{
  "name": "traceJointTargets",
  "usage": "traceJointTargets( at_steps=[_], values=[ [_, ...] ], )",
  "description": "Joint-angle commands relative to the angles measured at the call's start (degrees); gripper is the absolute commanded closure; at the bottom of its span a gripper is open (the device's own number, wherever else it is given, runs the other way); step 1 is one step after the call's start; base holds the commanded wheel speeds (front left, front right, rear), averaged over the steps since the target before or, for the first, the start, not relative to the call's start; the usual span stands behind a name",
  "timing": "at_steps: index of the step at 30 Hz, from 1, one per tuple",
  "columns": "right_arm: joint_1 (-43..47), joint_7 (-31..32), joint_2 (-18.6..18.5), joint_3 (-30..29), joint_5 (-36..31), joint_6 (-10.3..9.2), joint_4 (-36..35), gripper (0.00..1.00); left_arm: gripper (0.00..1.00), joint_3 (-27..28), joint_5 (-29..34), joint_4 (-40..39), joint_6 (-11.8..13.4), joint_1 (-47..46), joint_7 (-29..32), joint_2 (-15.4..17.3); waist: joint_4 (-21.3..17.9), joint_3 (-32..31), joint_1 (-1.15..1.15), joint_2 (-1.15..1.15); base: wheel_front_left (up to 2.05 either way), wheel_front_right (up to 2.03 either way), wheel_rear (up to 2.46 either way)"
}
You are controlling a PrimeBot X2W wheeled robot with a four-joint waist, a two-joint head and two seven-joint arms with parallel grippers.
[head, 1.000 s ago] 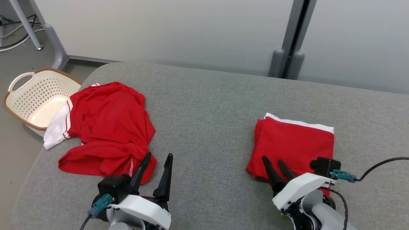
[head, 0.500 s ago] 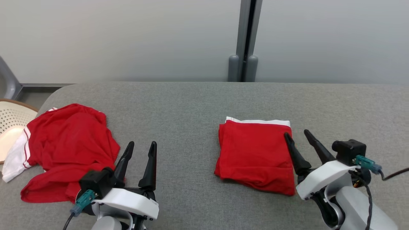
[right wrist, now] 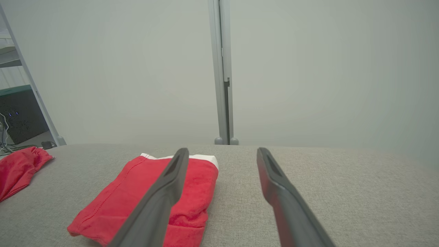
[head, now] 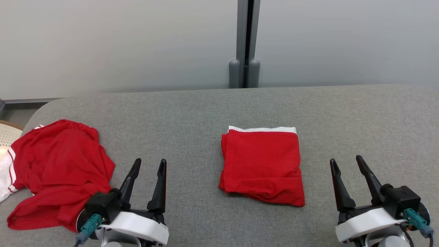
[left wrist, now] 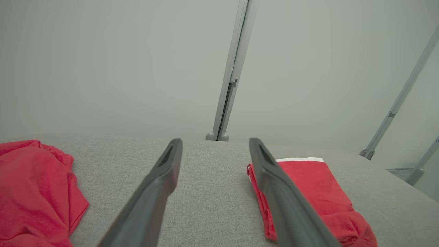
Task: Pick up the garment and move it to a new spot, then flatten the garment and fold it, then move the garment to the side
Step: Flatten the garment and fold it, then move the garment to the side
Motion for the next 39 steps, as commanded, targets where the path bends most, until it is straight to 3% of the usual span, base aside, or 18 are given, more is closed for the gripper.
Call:
traceJointTargets(
  at_steps=[1, 14, 34, 35, 36, 37, 39],
  values=[
    [0.3, 0.0, 0.1, -0.2, -0.3, -0.01, -0.6, 0.0, 0.0, 0.3, -0.1, -0.2, 0.3, 0.5, 0.0, 0.2, 0.0, 0.0, 0.0, 0.0, 0.0, 0.0, 0.0],
    [0.9, 0.0, 2.5, -1.7, -3.6, -0.01, -1.2, 0.0, 0.0, -0.9, 2.6, -1.5, 1.5, 0.6, 0.0, 0.2, 1.2, 1.6, 0.0, 0.0, 0.0, 0.0, 0.0],
    [-12.2, 8.9, 3.1, -2.6, 5.4, -0.02, 17.6, 0.0, 0.0, -5.3, 2.2, -1.8, 0.6, -5.3, 0.0, 0.2, 9.3, 11.0, 0.0, 0.0, 0.0, 0.0, 0.0],
    [-12.6, 9.3, 3.2, -2.4, 6.0, -0.01, 18.6, 0.15, 0.0, -5.5, 2.5, -1.8, 0.6, -5.5, 0.0, 0.2, 9.3, 11.1, 0.0, 0.0, 0.0, 0.0, 0.0],
    [-13.0, 9.4, 3.4, -2.1, 6.3, -0.02, 19.4, 0.72, 0.0, -5.6, 2.7, -1.8, 0.5, -5.6, 0.0, 0.2, 9.3, 11.2, 0.0, 0.0, 0.0, 0.0, 0.0],
    [-13.5, 9.5, 3.4, -1.7, 6.7, -0.01, 20.1, 1.0, 0.0, -5.6, 2.9, -1.8, 0.4, -5.7, 0.0, 0.2, 9.2, 11.2, 0.0, 0.0, 0.0, 0.0, 0.0],
    [-14.0, 9.5, 3.0, -0.3, 6.6, -0.02, 21.4, 1.0, 0.0, -5.7, 3.1, -1.7, 0.3, -5.7, 0.0, 0.2, 8.6, 11.0, 0.0, 0.0, 0.0, 0.0, 0.0]
  ],
)
